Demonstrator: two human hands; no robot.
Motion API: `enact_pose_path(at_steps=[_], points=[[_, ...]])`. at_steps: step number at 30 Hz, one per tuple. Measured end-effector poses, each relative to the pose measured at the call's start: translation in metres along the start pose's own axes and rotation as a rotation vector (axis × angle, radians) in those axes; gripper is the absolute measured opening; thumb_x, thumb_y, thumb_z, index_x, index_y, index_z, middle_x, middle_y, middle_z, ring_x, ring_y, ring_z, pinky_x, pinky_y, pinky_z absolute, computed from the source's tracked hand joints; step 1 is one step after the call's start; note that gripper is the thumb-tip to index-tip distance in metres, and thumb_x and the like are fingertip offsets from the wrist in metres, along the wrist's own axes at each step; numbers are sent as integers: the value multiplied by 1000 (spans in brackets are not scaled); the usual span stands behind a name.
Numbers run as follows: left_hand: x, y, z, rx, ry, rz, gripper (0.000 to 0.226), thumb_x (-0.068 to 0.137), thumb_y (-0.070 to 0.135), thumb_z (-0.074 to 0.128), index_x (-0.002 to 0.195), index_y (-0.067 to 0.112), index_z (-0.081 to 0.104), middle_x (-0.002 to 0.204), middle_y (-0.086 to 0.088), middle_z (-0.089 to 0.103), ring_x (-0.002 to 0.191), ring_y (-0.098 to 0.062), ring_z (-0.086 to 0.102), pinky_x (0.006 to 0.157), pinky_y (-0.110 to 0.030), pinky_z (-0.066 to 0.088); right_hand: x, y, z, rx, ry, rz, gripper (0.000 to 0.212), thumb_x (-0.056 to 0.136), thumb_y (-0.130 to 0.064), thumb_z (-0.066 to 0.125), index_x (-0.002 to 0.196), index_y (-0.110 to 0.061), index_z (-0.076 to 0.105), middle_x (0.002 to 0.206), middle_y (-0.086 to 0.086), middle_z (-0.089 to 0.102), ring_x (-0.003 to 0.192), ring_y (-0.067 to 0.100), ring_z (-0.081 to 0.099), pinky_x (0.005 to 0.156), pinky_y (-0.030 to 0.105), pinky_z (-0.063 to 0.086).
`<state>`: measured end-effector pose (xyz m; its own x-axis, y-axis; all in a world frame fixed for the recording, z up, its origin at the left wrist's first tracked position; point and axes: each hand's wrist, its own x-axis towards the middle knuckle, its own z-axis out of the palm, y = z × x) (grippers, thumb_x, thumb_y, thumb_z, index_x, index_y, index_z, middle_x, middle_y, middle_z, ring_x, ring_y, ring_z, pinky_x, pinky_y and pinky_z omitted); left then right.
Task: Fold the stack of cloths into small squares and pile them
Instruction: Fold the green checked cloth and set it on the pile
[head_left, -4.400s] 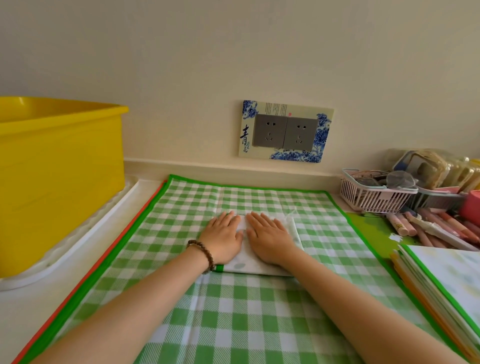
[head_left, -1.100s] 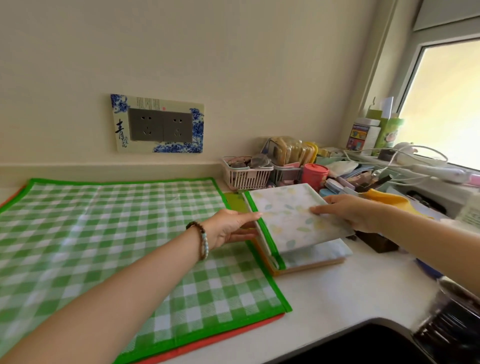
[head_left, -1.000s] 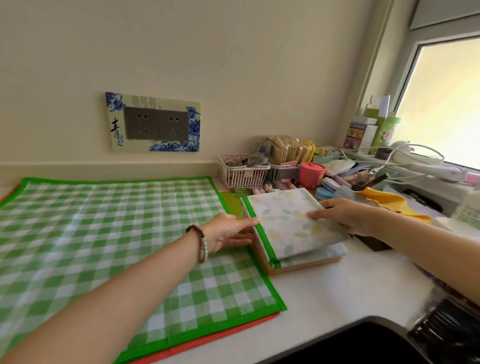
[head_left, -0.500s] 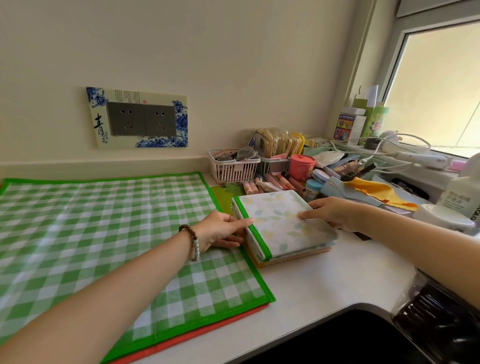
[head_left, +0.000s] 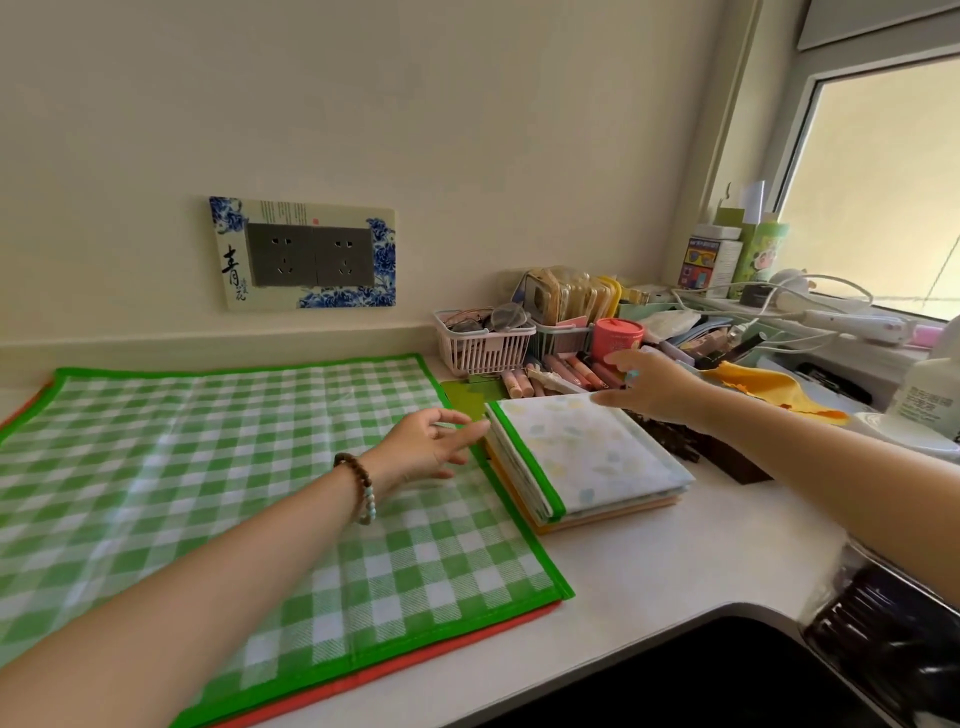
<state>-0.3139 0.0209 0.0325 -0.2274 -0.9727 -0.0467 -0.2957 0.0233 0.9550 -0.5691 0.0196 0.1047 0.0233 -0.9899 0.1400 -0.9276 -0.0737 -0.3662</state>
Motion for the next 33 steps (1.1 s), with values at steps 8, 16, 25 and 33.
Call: enact_pose_path(at_steps=[8,16,25,33], points=[[-58,-33,-72,553,-130,72,82,73,62,58,144,34,27,149,12,32,133,-6,32,102,-19,29,-28,-99,73,13,-96,-344,63,89,-42,57,144,-25,32,149,-1,32,136,20,33,108,35,31],[-149,-69,-137,886,-165,2,87,72,68,57,145,43,16,154,19,10,141,-2,10,114,-23,12,-86,-159,152,60,-364,-494,61,93,-47,46,147,-28,25,155,-6,21,141,13,22,115,30,18],[-204,-75,-156,966,-281,-39,101,65,71,63,144,51,4,152,28,-9,140,4,-12,117,-29,-1,-132,-180,160,56,-487,-661,67,86,-61,46,145,-42,22,156,-16,9,143,1,1,118,27,-1],[-215,-78,-158,899,-267,-7,92,65,72,63,142,52,16,150,34,1,138,11,-7,118,-27,3,-139,-177,151,32,-548,-672,74,76,-70,53,141,-52,22,154,-25,6,143,-1,2,119,32,6]])
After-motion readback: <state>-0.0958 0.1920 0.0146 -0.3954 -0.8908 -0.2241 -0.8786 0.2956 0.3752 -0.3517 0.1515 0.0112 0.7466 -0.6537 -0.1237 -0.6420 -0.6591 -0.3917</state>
